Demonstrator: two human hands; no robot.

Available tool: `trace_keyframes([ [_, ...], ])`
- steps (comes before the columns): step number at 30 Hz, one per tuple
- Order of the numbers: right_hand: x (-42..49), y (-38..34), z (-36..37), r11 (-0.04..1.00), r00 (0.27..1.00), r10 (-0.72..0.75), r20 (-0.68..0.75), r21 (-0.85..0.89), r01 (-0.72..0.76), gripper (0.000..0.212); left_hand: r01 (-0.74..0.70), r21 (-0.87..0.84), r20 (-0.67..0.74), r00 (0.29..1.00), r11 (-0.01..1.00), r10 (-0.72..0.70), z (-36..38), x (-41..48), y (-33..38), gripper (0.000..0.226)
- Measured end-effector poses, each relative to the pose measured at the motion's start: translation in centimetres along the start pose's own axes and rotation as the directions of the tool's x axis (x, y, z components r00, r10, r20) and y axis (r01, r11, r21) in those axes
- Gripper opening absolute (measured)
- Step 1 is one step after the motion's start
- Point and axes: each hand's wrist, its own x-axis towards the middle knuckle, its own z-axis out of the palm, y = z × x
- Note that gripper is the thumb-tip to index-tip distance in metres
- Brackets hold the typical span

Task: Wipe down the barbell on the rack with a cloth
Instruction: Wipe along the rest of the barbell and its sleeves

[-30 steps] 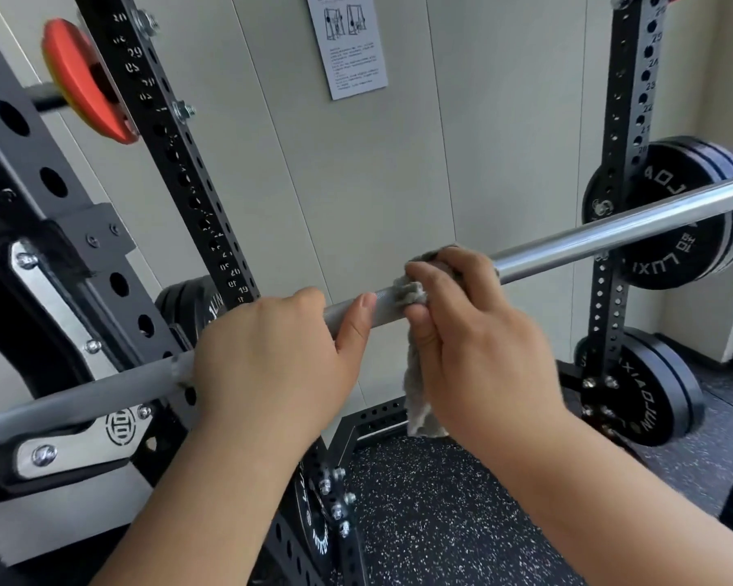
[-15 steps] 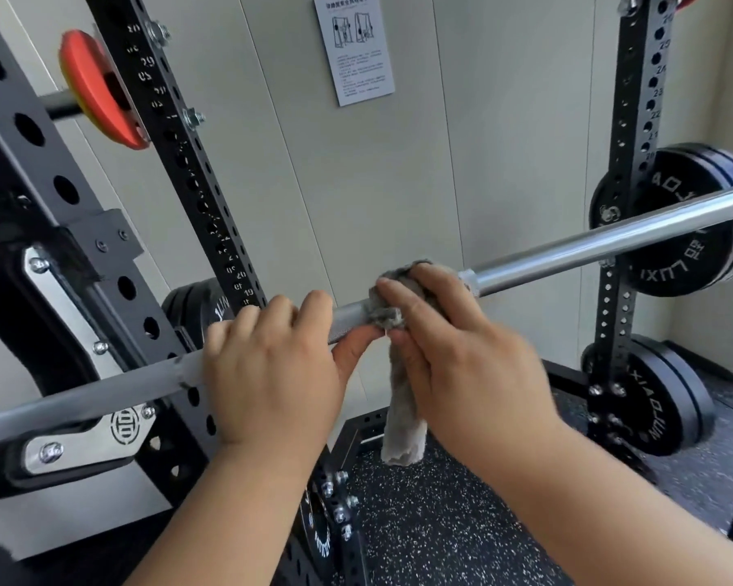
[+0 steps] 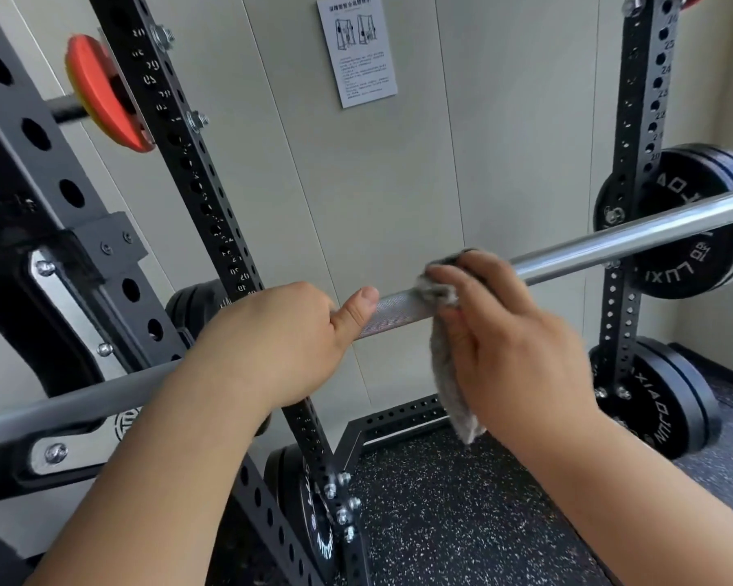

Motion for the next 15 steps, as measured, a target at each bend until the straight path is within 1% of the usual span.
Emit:
trace_keyframes([
  [1, -0.1, 0.1, 0.0, 0.998, 0.997, 0.055, -0.044, 0.01, -0.055, 0.033, -0.006, -0.012, 0.024, 1.0, 1.0, 0.006, -0.1, 0.1, 0.0, 0.079],
  [2, -0.3, -0.3, 0.3, 0.996, 0.994, 0.087, -0.058, 0.018, -0.087, 0.034, -0.006, -0.018, 0.043, 0.999, 1.0, 0.007, -0.3, 0.2, 0.2, 0.078],
  [3, -0.7, -1.2, 0.9, 0.995, 0.994, 0.097, -0.042, 0.03, -0.096, 0.035, -0.003, -0.02, 0.055, 0.998, 1.0, 0.004, -0.4, 0.3, 0.4, 0.077],
  [6, -1.3, -3.8, 2.3, 0.998, 1.0, 0.017, 0.005, 0.065, -0.017, 0.036, 0.011, -0.025, 0.038, 0.999, 1.0, -0.01, -0.5, 0.3, 0.6, 0.08],
  [8, -1.0, -3.2, 1.5, 0.998, 0.997, -0.049, 0.056, 0.031, 0.047, 0.047, 0.019, -0.005, -0.005, 1.0, 1.0, -0.019, -0.5, 0.0, 0.8, 0.081],
  [9, -0.8, -2.2, 1.0, 0.997, 0.995, -0.075, 0.063, -0.005, 0.076, 0.05, 0.028, 0.019, -0.031, 0.999, 0.999, -0.027, -0.5, -0.2, 0.9, 0.083],
  [10, -0.7, -1.2, 0.5, 0.996, 0.996, -0.077, 0.045, -0.036, 0.079, 0.047, 0.038, 0.046, -0.062, 0.997, 0.998, -0.035, -0.3, -0.6, 0.9, 0.084],
  [11, -0.6, -0.2, 0.1, 0.997, 0.999, -0.049, 0.005, -0.054, 0.049, 0.041, 0.05, 0.078, -0.106, 0.994, 0.996, -0.041, 0.1, -0.9, 1.0, 0.085],
  [13, -0.6, 1.0, -0.1, 0.999, 0.997, 0.031, -0.071, -0.034, -0.033, 0.034, 0.09, 0.154, -0.231, 0.972, 0.984, -0.052, 1.2, -1.4, 1.3, 0.085],
  [15, -0.8, 0.1, 0.6, 0.998, 0.995, 0.067, -0.07, -0.001, -0.067, 0.034, 0.136, 0.157, -0.371, 0.926, 0.978, -0.069, 2.4, -1.7, 1.7, 0.081],
])
